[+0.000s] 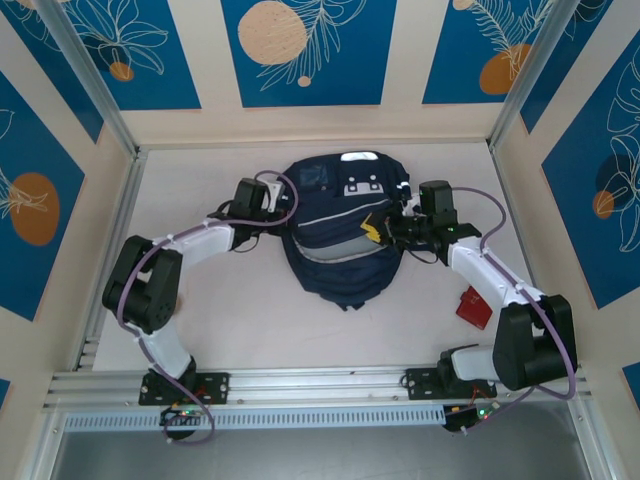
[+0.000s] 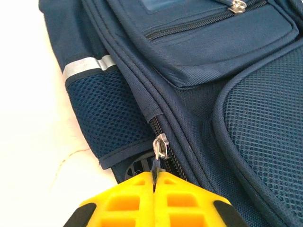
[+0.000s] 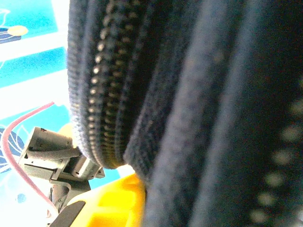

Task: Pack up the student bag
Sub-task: Open the student bag at the center of the table, then pick up the glasses case from the bottom-left of the table.

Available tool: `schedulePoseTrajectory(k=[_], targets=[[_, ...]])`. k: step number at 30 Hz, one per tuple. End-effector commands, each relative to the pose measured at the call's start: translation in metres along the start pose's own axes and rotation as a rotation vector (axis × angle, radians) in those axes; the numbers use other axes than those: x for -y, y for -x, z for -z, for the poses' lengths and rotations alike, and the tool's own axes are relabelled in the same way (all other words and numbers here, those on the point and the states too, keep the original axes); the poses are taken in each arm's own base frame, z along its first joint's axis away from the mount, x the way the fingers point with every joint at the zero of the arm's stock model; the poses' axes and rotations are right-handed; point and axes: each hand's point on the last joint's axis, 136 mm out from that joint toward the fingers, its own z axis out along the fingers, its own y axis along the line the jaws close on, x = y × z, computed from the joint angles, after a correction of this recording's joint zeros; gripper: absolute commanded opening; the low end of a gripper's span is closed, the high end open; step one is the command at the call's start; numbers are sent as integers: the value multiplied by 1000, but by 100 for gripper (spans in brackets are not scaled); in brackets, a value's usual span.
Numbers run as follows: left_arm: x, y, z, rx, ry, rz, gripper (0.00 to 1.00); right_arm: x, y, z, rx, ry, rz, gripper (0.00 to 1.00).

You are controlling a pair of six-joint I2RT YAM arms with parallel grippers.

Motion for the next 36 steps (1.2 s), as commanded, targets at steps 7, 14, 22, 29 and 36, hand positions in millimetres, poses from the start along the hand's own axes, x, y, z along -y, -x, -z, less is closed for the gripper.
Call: schedulePoseTrajectory(k=[7, 14, 22, 29, 36], targets=[[-66, -2, 68, 24, 265, 297, 53, -17, -3, -45, -62, 17, 88, 6], [-119, -56, 147, -67, 588, 449, 84, -20, -1, -71, -79, -15, 109, 6], [-172, -145, 208, -146, 883, 607, 98, -18, 1, -81, -111, -36, 107, 6], [-198, -181, 223, -207, 986, 729, 100, -19, -1, -87, -160, -49, 103, 5], [-214, -202, 218, -207, 944, 880, 100, -21, -1, -89, -178, -57, 104, 5]])
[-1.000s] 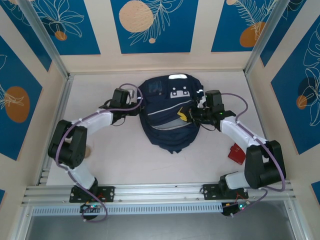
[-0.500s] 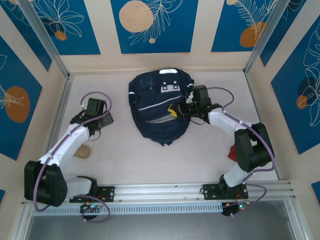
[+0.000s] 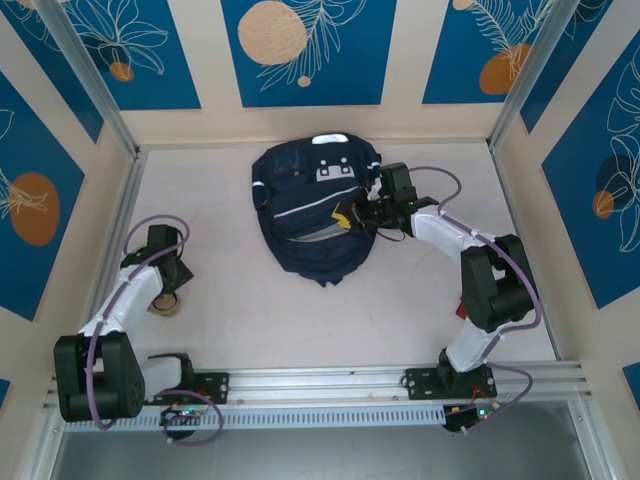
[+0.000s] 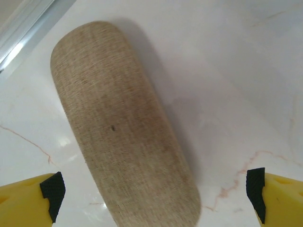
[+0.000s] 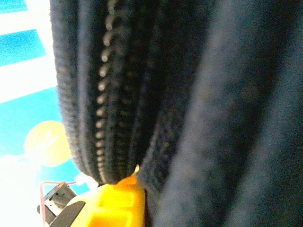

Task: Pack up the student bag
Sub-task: Pick up the glasses case from the bottom-left of the table.

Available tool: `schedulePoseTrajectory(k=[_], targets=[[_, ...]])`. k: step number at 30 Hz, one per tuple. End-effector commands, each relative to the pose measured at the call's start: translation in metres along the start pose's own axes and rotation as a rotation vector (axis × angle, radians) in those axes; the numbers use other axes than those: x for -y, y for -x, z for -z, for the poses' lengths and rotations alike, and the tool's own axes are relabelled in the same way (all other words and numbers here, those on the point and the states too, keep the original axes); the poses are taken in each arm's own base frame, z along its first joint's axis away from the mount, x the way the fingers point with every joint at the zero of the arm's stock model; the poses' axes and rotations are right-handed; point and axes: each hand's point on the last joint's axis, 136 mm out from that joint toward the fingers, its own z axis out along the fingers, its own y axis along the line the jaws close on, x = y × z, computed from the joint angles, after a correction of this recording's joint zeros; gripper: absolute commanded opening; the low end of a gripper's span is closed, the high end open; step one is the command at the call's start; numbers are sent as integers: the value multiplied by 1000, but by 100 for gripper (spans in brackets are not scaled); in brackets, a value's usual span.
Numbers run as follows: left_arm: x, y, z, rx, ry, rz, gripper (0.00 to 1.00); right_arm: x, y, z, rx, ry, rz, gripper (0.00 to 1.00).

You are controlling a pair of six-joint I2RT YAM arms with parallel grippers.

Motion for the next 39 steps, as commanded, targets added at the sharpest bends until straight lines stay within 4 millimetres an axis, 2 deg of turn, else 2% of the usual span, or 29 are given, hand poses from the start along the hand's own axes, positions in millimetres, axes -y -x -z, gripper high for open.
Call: schedulePoseTrajectory(k=[1, 6, 9, 14, 25, 29, 32, 39], targets=[[-3, -6, -14, -67, -31, 61, 100, -7, -14, -4, -81, 20, 25, 5], [-6, -9, -31, -142, -58, 98, 100, -5, -14, -7, -90, 23, 11, 5], [4, -11, -37, -175, -108, 103, 100, -5, -15, -7, -95, 23, 10, 5], [7, -16, -44, -204, -108, 99, 95, -7, -15, -5, -91, 29, 14, 5], [26, -21, -43, -228, -208, 59, 67, -7, -16, -3, -78, 16, 22, 5], [40, -24, -34, -234, -269, 29, 61, -6, -15, -4, -70, 13, 19, 5], [56, -28, -20, -222, -322, -13, 59, -5, -12, -4, -62, 10, 16, 5], [103, -40, 35, -155, -444, -181, 57, -9, -11, -3, -57, 17, 16, 5]])
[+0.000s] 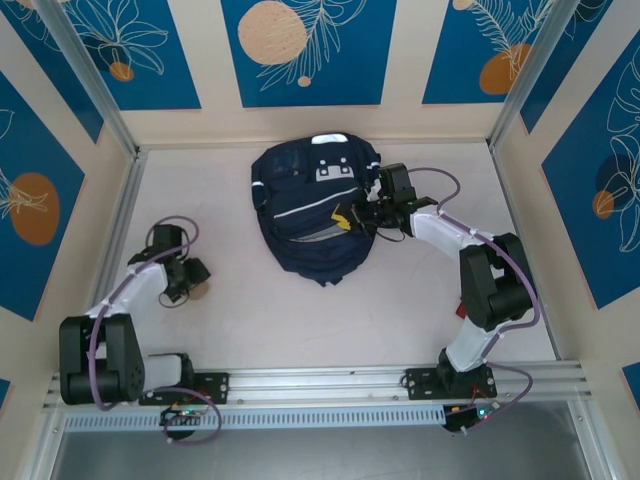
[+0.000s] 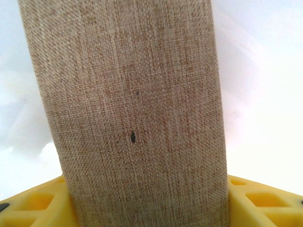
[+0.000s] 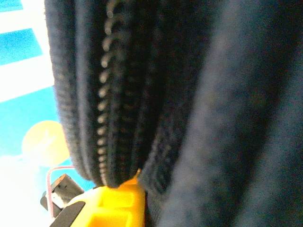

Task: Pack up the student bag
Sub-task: Pick up the glasses case from the bottom-left of the table, then place a glasses case in the student bag.

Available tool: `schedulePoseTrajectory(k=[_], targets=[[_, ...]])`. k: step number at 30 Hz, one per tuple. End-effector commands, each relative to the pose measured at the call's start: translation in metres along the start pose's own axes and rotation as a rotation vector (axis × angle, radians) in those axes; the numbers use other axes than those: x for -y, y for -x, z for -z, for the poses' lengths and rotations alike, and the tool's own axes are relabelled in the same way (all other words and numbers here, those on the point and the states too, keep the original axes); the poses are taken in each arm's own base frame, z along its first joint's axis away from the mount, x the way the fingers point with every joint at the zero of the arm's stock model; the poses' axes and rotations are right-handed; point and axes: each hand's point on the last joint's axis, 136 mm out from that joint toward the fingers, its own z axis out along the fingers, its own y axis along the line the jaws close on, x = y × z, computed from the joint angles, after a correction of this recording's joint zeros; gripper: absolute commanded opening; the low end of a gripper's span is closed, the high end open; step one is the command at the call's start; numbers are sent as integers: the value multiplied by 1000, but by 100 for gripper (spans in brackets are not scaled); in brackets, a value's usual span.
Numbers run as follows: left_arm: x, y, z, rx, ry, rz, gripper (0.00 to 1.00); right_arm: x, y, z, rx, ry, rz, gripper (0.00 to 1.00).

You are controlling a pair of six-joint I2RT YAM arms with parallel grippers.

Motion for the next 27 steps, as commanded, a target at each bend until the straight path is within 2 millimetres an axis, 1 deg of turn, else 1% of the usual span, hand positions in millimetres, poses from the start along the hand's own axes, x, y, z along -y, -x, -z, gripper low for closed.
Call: schedulePoseTrajectory(k=[1, 4, 7, 10, 13, 17, 21, 24, 27], targets=[[38, 1, 27, 38, -81, -69, 56, -15, -10, -1, -50, 28, 27, 5], [76, -8, 48, 74, -174, -180, 53, -25, -11, 1, -57, 54, 40, 5], [120, -24, 71, 108, -307, -318, 49, -42, -10, 4, -63, 93, 67, 5], [154, -46, 91, 121, -415, -441, 47, -60, -9, 9, -56, 125, 96, 5], [181, -72, 108, 122, -505, -586, 46, -78, -8, 15, -51, 158, 128, 5], [205, -102, 119, 109, -595, -746, 46, -96, -7, 20, -51, 190, 155, 5], [220, -123, 119, 73, -650, -831, 46, -109, -8, 24, -51, 221, 175, 5], [234, -132, 116, 58, -676, -851, 46, -119, -11, 27, -66, 251, 185, 5], [251, -131, 112, 55, -674, -853, 46, -124, -15, 29, -87, 279, 186, 5]])
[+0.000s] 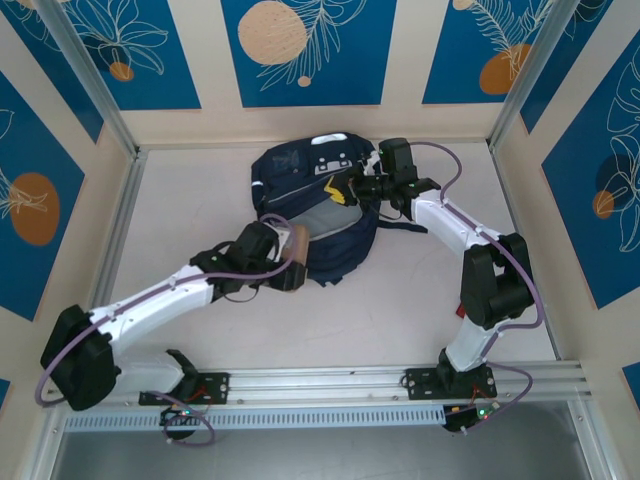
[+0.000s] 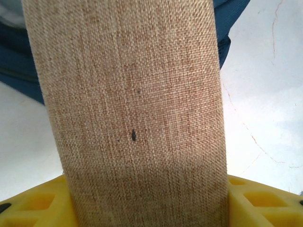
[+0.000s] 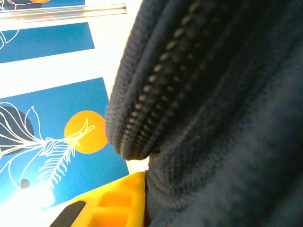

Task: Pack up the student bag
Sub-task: Place a glasses case in the student bag.

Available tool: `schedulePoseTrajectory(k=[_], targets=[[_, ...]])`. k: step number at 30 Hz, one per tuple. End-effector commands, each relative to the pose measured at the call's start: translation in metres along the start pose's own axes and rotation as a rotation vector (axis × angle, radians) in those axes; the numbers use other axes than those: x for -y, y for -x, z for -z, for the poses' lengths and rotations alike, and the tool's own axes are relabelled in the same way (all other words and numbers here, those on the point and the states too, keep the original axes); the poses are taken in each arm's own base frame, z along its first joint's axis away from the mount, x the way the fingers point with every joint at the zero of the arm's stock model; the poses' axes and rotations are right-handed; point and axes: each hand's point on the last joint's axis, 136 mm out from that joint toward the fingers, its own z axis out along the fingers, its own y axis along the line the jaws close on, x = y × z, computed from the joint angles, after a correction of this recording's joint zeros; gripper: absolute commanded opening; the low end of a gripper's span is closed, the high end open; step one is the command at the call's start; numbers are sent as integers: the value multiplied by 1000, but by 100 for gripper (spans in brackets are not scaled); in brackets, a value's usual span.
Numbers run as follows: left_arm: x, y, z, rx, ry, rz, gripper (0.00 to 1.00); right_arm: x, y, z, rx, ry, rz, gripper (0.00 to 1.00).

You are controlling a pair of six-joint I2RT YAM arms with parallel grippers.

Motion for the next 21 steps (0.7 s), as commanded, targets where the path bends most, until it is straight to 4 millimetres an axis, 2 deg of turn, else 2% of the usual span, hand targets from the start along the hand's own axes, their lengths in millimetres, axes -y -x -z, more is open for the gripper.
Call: schedulePoseTrajectory(k=[1, 6, 12, 15, 21], targets=[[28, 36, -3, 79, -74, -46, 46, -47, -20, 5, -95, 140, 90, 5], [30, 67, -26, 132, -34, -1, 46, -51, -26, 9, -100, 156, 89, 5], [35, 113, -39, 251, -11, 105, 47, -41, -24, 13, -74, 136, 72, 5], [28, 123, -48, 310, 10, 198, 49, -30, -19, 17, -45, 116, 41, 5], [21, 131, -61, 355, 30, 279, 62, -1, -12, 23, 20, 34, 6, 5]])
